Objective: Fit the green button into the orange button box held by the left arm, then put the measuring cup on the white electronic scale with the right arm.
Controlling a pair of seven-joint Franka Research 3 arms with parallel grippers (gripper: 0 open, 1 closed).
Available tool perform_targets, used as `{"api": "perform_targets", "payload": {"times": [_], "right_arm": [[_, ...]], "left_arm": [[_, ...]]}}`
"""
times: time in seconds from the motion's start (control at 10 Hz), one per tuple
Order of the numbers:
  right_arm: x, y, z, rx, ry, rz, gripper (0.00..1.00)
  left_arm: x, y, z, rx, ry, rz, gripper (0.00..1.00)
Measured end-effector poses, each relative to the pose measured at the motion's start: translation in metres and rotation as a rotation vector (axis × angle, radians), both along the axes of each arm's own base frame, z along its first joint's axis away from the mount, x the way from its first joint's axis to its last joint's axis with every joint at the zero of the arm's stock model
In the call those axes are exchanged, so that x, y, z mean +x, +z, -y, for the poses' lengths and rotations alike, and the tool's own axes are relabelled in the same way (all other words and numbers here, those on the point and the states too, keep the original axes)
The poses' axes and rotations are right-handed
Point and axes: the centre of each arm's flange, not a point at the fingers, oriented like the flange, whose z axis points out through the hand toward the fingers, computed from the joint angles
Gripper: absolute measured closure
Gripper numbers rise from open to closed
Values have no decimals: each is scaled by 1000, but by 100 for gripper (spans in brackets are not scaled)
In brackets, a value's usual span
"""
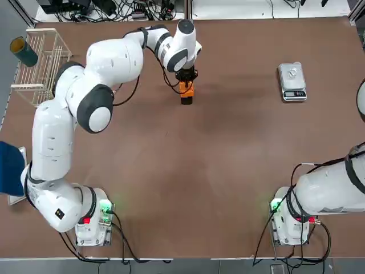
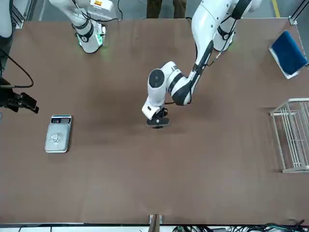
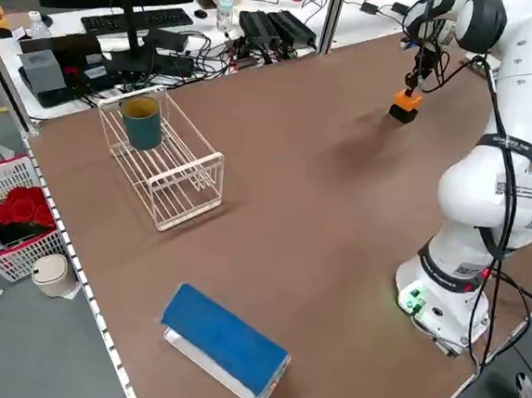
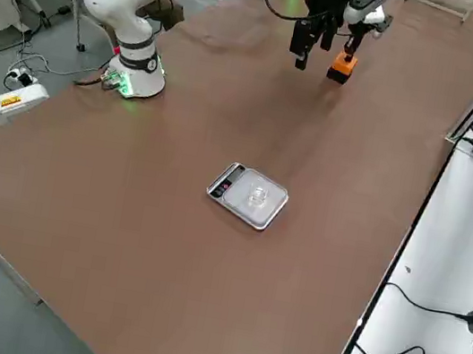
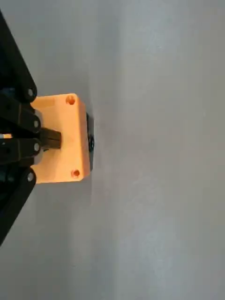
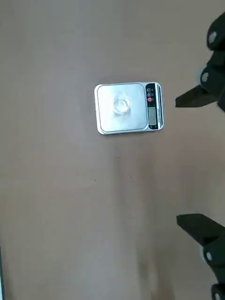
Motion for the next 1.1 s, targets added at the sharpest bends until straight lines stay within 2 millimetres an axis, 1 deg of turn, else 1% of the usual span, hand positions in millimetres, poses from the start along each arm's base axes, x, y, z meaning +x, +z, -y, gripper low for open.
{"api": "perform_targets", "payload": {"times": [0.5, 0.6, 0.7, 0.8, 0.9, 1.0, 1.1], "right_arm": [[0, 0, 0, 0, 0, 0, 0], [0, 0, 0, 0, 0, 0, 0], [0, 0, 0, 0, 0, 0, 0], [0, 0, 0, 0, 0, 0, 0], [0, 0, 0, 0, 0, 0, 0], [0, 0, 0, 0, 0, 0, 0], [0, 0, 0, 0, 0, 0, 0]], "left_arm": [[0, 2, 0, -1, 0, 2, 99], [1, 6, 0, 0, 1, 3, 99], [2, 13, -2, 1, 5, 5, 99], [5, 28, -4, -4, 15, 8, 97], [10, 49, -9, -18, 43, 6, 93], [20, 75, -21, -32, 78, 6, 88], [31, 103, -39, -34, 115, 4, 74]]}}
